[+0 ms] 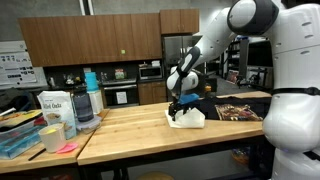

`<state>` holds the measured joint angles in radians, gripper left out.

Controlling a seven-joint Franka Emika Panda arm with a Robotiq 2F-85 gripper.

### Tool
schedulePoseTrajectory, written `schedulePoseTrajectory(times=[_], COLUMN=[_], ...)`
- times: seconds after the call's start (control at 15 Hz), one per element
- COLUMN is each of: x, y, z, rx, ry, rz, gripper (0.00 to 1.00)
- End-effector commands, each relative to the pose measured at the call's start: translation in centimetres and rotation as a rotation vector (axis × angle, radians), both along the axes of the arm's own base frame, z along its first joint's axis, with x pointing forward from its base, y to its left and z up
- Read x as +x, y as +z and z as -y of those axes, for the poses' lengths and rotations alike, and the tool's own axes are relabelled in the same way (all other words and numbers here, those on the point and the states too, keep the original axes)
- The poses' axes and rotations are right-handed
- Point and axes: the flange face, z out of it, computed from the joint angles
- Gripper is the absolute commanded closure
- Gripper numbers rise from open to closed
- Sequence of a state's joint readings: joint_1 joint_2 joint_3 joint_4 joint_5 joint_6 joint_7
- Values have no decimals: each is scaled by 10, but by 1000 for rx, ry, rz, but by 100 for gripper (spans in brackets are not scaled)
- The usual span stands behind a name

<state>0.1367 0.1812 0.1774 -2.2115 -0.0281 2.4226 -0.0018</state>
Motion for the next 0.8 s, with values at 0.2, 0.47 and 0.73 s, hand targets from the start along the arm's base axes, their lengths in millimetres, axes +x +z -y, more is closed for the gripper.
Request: schedulePoseTrajectory(times=[0.2,0.47,0.73], x=[31,37,23], y=[-2,-5,21], z=[-30,-53,-77], rx=[150,201,158], ry=[256,390,525], rz=[-12,-55,-58], gripper=[0,0,0])
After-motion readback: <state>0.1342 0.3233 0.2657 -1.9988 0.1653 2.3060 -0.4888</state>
